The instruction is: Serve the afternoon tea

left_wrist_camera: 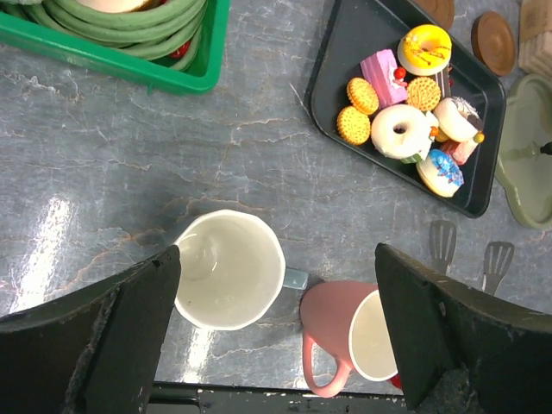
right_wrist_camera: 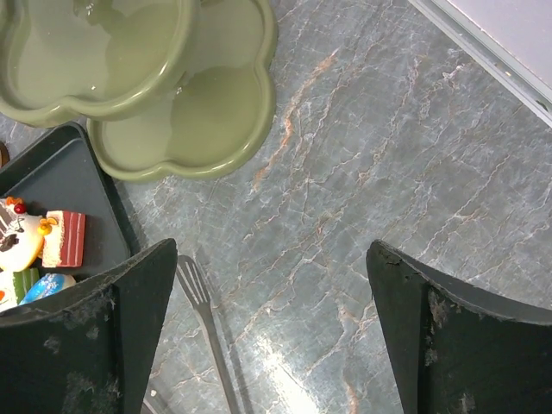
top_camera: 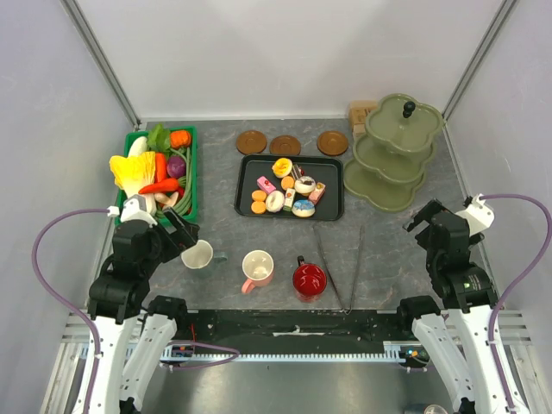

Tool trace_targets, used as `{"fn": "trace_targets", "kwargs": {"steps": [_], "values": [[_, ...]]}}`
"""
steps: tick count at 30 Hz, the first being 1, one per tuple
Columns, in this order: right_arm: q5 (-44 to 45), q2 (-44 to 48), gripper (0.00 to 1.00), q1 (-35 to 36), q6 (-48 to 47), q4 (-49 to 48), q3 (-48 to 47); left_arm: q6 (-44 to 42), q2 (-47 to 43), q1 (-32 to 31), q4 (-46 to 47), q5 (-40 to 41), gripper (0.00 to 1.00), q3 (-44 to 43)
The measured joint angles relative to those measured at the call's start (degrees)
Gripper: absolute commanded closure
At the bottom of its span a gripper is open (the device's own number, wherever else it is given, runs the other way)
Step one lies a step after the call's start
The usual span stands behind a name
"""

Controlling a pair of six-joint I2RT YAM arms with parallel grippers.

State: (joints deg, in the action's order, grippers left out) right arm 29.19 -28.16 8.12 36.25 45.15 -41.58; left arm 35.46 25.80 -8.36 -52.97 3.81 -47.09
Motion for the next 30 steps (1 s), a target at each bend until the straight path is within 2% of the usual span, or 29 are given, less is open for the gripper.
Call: {"fn": "trace_targets", "kwargs": {"steps": [9, 14, 24, 30], "values": [[0.35, 0.83, 0.02, 0.0, 2.08, 1.42, -0.37, 0.0, 0.0, 0.0, 0.9, -1.38, 0.01, 0.61], [-0.2, -1.79, 0.02, 0.0, 3.06, 4.31, -3.32, 0.0, 0.0, 0.0, 1.27, -2.01, 0.01, 0.7], [-2.97, -4.92, 0.02, 0.0, -0.9, 6.86, -6.08, -0.02, 0.2, 0.0, 2.23, -4.28, 0.01, 1.36], [-9.33, -7.32, 0.02, 0.0, -4.17, 5.6, -6.21, -0.02, 0.96, 0.0, 2.36, -4.74, 0.01, 1.44]]}}
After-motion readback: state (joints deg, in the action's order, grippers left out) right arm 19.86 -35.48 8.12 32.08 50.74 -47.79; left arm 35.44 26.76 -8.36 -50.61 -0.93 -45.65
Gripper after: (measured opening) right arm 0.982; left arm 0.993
